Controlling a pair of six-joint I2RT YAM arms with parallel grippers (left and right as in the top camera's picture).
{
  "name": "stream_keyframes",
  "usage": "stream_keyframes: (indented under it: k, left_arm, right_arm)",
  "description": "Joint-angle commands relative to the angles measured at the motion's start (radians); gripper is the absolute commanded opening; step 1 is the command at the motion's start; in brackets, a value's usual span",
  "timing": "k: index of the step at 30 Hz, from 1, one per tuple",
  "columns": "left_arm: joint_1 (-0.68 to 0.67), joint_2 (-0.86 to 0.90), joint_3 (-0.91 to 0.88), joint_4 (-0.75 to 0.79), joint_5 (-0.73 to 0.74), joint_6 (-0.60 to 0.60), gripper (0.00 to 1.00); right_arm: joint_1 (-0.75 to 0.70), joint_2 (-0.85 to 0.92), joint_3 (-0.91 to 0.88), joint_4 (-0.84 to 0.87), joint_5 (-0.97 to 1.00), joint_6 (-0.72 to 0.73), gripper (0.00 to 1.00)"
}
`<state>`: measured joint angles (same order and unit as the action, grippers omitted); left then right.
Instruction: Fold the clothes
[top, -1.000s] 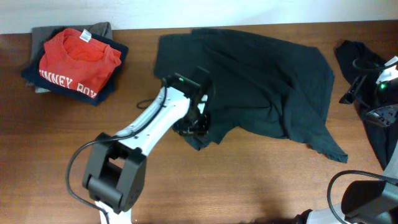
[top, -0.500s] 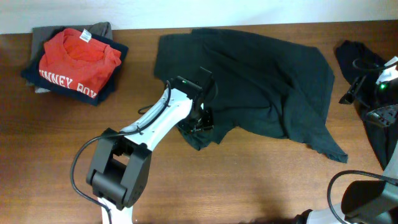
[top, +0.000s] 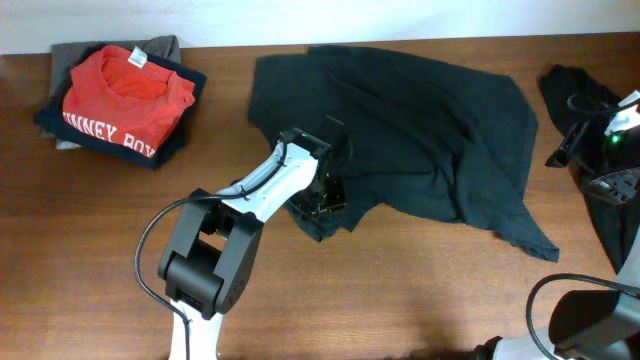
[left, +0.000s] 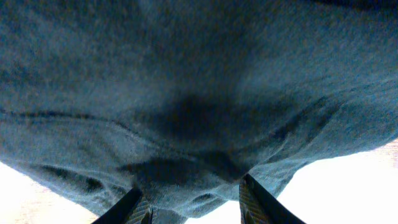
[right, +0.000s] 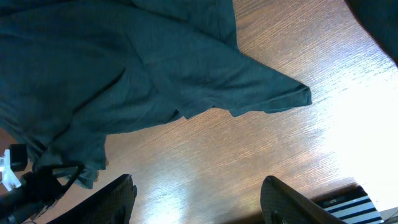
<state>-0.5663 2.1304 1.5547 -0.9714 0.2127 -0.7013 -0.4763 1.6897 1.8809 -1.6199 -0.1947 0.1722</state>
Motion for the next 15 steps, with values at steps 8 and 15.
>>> stream_keyframes:
  k: [8,15]
  left_arm:
    - [0.007,0.009,-0.003,0.006,-0.034,-0.008,0.17]
    - [0.031,-0.002,-0.003,-0.097,-0.068,-0.005,0.01]
  right_arm:
    - [0.005,-0.008,0.000,-0.003,0.015,-0.004,0.68]
    - [0.005,-0.008,0.000,-0.003,0.015,-0.004,0.68]
